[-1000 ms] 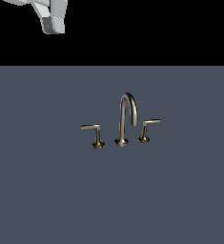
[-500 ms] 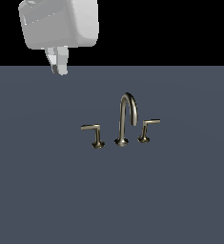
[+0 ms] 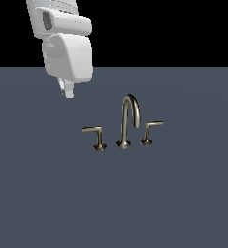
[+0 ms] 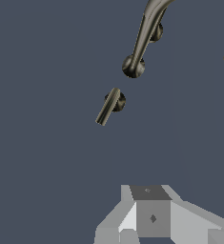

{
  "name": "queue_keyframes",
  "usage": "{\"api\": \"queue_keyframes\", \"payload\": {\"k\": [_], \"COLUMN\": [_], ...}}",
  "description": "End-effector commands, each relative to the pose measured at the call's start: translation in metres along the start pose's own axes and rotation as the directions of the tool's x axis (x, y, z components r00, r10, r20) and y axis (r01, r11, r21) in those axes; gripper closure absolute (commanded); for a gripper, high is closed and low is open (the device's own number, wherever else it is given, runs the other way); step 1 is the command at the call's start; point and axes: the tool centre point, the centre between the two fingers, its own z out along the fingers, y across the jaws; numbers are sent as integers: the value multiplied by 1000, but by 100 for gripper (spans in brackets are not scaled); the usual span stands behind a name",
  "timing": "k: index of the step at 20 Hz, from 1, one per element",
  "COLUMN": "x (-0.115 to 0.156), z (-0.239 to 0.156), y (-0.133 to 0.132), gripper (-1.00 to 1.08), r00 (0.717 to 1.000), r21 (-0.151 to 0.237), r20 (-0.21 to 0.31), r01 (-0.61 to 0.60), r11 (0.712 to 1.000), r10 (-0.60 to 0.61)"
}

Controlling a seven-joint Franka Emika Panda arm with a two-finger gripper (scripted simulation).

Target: Turn on the faucet by rotating a designated handle.

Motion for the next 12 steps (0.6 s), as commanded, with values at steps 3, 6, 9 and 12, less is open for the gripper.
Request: {"api": "queue_keyframes", "payload": {"k": [3, 6, 9, 12], "x": [10, 18, 26, 35], "z": [23, 38, 54, 71], "y": [-14, -23, -31, -39], "gripper": [108, 108, 108, 108], "r00": [997, 992, 984, 972], "r21": [-1, -3, -6, -8], "r20": [0, 0, -1, -3], "r01": [-78, -128, -180, -234], "r11": [997, 992, 984, 972], "r10": [78, 128, 180, 234]}}
